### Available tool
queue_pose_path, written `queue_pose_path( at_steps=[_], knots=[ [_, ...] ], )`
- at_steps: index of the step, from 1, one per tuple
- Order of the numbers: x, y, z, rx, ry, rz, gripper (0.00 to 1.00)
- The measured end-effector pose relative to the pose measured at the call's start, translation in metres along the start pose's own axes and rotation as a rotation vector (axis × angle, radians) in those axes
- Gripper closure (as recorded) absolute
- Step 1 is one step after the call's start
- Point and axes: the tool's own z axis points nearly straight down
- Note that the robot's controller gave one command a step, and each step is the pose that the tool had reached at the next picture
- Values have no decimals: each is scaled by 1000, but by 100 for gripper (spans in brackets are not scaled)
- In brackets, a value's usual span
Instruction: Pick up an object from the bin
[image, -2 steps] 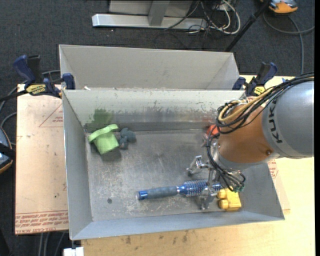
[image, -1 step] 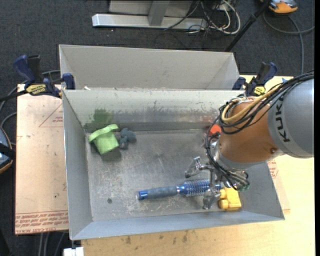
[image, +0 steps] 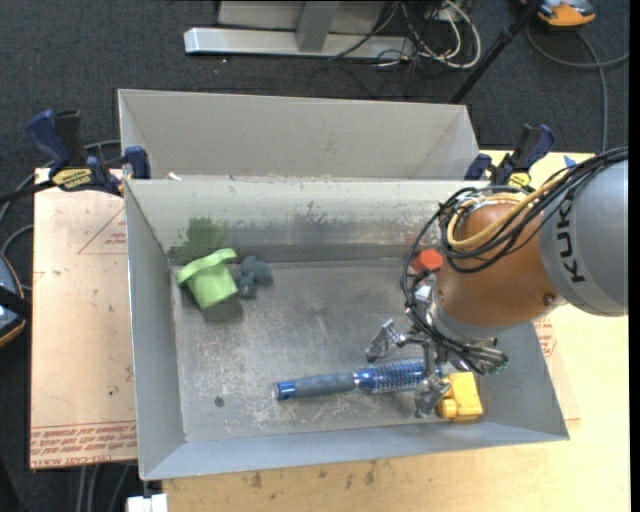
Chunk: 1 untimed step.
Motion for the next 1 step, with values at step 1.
queue_pose_path(
  at_steps=[1],
  knots=[
    [2, -7, 27, 0, -5, -16, 0]
  ],
)
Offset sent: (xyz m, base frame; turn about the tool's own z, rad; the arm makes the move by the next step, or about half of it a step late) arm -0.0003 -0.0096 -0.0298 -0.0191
